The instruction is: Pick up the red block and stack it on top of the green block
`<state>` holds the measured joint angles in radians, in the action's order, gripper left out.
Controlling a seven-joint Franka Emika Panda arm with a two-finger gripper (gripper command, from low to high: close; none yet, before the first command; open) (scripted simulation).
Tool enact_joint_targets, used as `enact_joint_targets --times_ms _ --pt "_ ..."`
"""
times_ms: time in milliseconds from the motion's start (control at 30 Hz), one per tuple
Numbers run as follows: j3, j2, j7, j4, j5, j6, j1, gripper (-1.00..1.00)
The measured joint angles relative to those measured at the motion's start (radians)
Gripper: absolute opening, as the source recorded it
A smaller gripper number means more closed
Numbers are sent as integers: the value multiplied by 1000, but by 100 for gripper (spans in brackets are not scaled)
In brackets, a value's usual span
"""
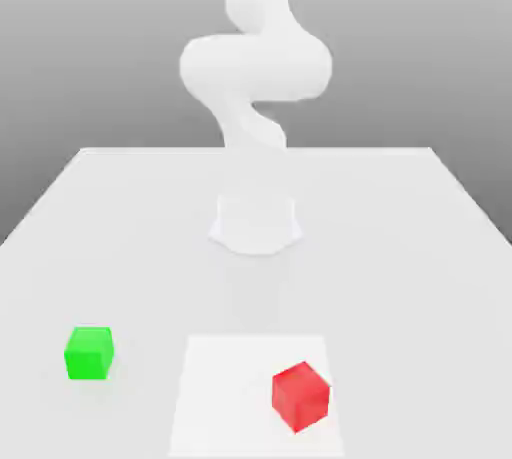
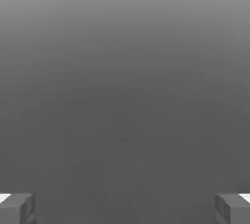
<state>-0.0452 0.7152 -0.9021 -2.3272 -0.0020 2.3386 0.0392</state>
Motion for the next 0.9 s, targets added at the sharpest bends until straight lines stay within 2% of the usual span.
enact_joint_targets --times_ms 500,800,900 --pt "-232 -512 -661 -164 -76 232 175 0" --pt "-251 -813 -1040 -261 -103 371 156 0" --pt "-221 -918 -1116 -259 -151 445 134 0"
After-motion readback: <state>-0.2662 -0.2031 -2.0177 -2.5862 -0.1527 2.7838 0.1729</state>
